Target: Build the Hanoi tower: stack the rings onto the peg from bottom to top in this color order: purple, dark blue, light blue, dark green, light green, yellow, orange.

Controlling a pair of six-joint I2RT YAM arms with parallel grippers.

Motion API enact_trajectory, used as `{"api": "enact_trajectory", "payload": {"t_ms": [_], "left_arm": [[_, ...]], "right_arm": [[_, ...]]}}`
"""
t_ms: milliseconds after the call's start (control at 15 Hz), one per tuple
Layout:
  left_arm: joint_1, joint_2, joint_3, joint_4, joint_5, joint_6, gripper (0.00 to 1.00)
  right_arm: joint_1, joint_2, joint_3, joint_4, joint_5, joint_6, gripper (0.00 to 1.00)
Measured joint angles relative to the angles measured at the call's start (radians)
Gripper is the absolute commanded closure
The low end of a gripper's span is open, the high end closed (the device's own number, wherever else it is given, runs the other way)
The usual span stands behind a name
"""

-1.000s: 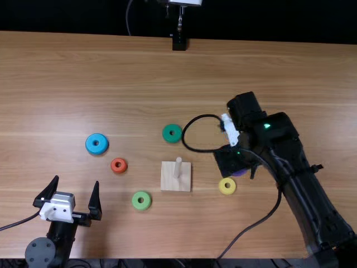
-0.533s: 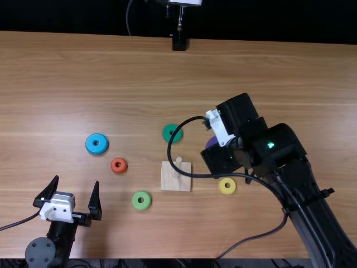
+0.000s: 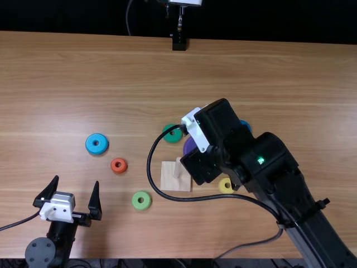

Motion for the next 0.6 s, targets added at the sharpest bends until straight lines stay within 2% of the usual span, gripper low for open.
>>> {"api": "enact_trajectory", "payload": {"t_ms": [600], "left_arm": [[0.000,0.000,0.000,0.000,0.000,0.000,0.00]], "right_arm": [[0.027,0.078,0.022,0.008,-0.015,-0.002,1.00]]}}
